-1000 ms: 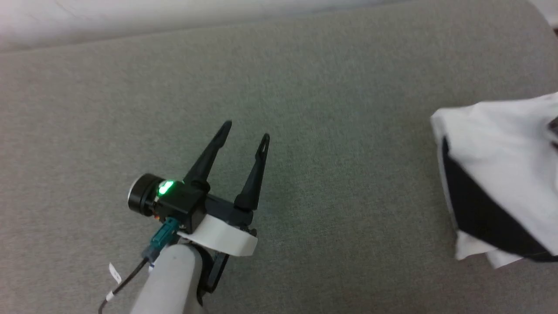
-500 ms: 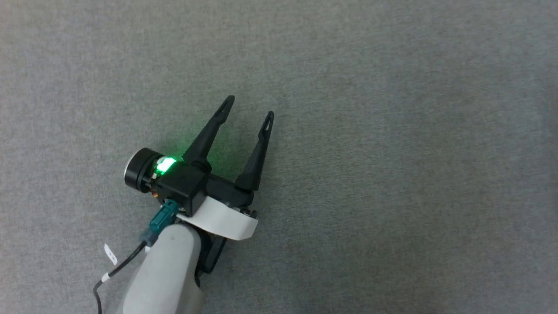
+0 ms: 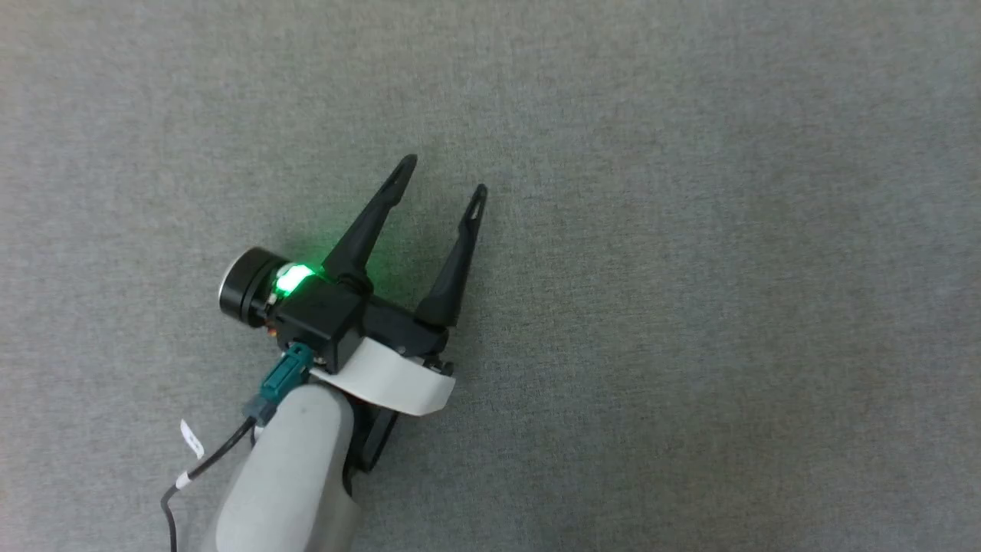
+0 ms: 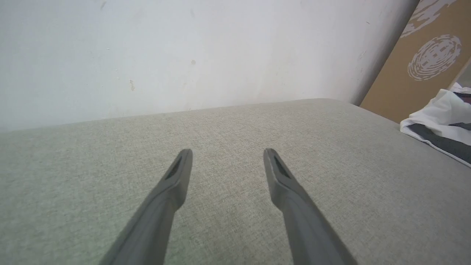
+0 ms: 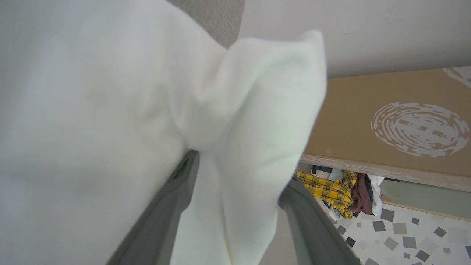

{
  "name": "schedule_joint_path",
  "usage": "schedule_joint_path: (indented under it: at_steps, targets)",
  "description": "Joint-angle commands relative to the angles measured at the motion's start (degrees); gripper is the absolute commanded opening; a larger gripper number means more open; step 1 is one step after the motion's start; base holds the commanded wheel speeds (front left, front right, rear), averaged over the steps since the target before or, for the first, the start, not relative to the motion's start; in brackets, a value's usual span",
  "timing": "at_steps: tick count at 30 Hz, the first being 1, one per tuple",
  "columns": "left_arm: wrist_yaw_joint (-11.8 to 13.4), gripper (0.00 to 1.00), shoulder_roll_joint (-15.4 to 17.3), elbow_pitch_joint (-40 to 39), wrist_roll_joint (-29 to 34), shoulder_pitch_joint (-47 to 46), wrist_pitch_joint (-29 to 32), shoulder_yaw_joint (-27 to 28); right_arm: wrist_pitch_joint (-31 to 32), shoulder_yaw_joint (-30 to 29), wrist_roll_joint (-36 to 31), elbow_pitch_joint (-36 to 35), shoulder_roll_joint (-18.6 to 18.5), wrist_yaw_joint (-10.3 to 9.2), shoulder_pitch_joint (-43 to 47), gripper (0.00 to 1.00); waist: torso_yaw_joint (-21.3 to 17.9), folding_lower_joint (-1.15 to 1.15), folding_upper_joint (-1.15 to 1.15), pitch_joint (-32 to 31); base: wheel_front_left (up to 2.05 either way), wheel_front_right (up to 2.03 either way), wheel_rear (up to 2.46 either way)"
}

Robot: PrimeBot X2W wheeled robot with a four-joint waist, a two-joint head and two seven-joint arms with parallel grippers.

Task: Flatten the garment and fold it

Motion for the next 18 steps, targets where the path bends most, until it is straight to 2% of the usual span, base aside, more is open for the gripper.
schedule_joint_path:
  at_steps: [1,6,13,18]
  targets:
    - [0.04,1.0,0.37,0.79,-0.28,1.16,-0.02,0.46,-0.7,-0.37,-0.51,-0.01,0.61,-0.13,-1.09,1.0,-1.11,-0.01,0.0,-3.62,0.0,0.0,0.0]
    - [0.05,1.0,-0.25,1.62,-0.81,4.44,-0.02,2.09,-2.1,0.12,-1.34,-2.4,3.5,-0.13,-2.85,1.0,-2.32,-0.01,0.0,-10.79,0.0,0.0,0.0]
    - [0.1,1.0,-0.97,1.43,-0.88,9.05,-0.02,4.01,2.73,3.84,1.55,-3.21,5.04,-0.13,-2.27,1.0,-2.09,-0.01,0.0,-17.71,0.0,0.0,0.0]
    - [0.39,1.0,-1.33,0.56,-0.8,11.88,-0.02,5.89,-1.95,1.34,7.13,-8.54,8.96,-0.13,-2.42,1.0,-1.23,-0.01,0.0,-20.45,0.0,0.0,0.0]
